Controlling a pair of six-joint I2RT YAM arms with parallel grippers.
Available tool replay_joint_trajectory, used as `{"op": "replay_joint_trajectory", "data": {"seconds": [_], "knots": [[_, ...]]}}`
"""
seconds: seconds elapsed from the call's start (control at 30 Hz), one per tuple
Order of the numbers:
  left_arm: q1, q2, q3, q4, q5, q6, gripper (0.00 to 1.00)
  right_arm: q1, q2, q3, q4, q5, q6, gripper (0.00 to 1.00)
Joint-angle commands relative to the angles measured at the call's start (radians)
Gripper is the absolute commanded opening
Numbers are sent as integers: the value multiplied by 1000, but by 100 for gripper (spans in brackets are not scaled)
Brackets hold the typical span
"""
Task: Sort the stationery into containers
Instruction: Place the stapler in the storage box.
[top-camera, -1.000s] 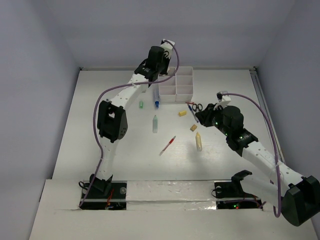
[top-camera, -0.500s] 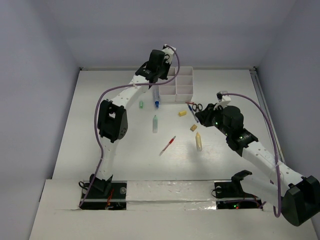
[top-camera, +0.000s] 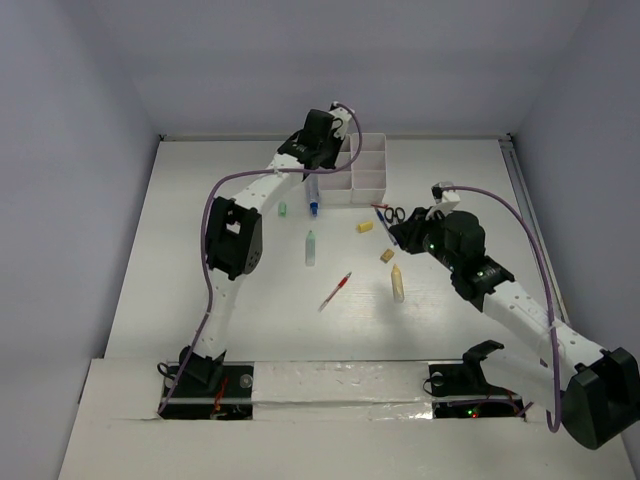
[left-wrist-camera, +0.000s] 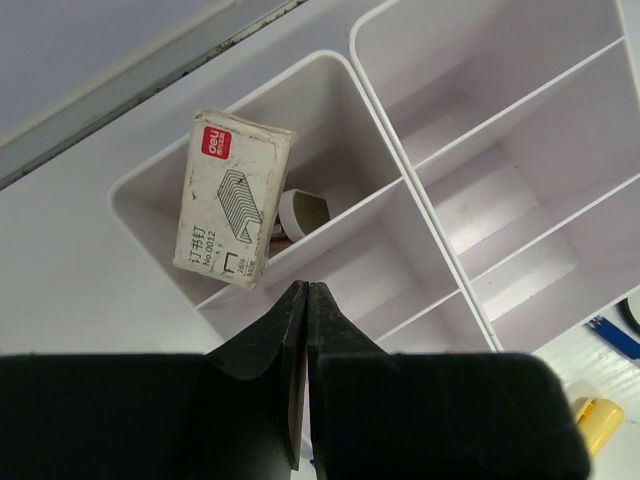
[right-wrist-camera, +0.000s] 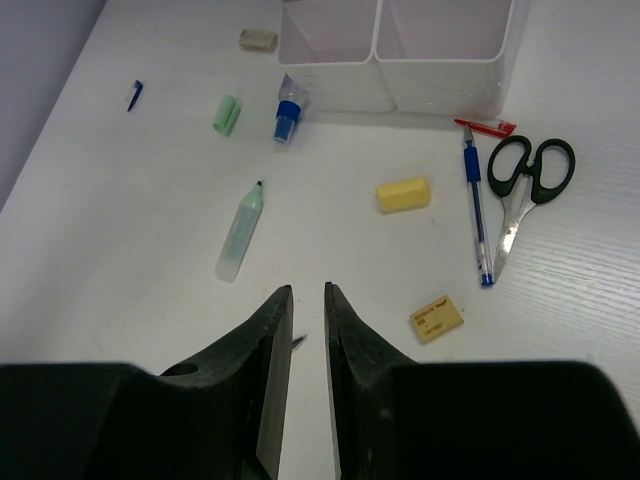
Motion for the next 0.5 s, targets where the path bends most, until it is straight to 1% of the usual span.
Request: {"op": "replay_joint_trajectory", "data": {"seconds": [0.0, 0.33, 0.47], "knots": [[1, -17, 65, 16, -16, 10, 0, 9, 5, 0, 65, -6, 2, 25], [11, -16, 58, 43, -91, 5, 0, 9, 19, 3, 68, -11, 3, 25], [11, -12, 59, 56, -149, 2, 0, 9, 19, 1, 70, -11, 3, 25]]}}
